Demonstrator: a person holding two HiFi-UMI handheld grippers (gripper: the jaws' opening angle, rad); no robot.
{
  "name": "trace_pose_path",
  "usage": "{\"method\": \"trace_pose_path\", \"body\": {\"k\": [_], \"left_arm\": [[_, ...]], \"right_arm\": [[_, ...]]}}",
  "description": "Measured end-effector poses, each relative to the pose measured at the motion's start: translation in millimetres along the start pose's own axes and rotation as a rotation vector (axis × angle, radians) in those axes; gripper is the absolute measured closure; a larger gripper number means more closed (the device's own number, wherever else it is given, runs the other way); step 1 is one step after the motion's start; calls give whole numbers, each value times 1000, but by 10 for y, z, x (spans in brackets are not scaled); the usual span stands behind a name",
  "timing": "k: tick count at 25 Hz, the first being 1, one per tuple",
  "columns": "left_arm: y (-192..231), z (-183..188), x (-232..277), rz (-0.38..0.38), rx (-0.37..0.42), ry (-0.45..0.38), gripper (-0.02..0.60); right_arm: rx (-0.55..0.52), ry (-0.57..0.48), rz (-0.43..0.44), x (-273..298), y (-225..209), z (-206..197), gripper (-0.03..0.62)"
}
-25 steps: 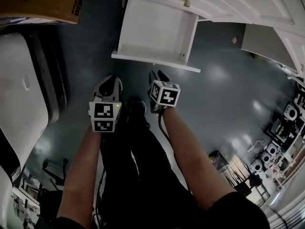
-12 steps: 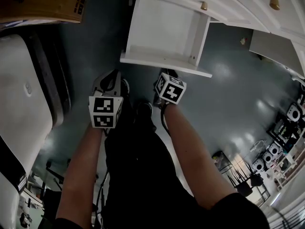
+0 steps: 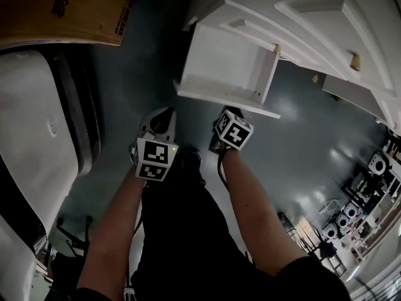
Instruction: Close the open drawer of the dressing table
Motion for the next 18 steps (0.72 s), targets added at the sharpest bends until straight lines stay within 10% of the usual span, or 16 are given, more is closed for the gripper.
{"method": "trace_pose_path", "body": {"k": [8,18], "left_arm": [[94,360,-244,-49,29,29,566],[178,510,148,-24,16,-1,566]], "right_arm": [[69,81,-64,-283,42,392,576],[22,-66,4,-21,73,902,574]]}}
Point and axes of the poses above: the fingertips, and each gripper's own axes: x forward along the fingers, y to its left, z out of its top, the point moved 7 cm from there along -x, backward along the fingers, and after that the axes turned 2 degrees about -z, right-handed, at the moved point
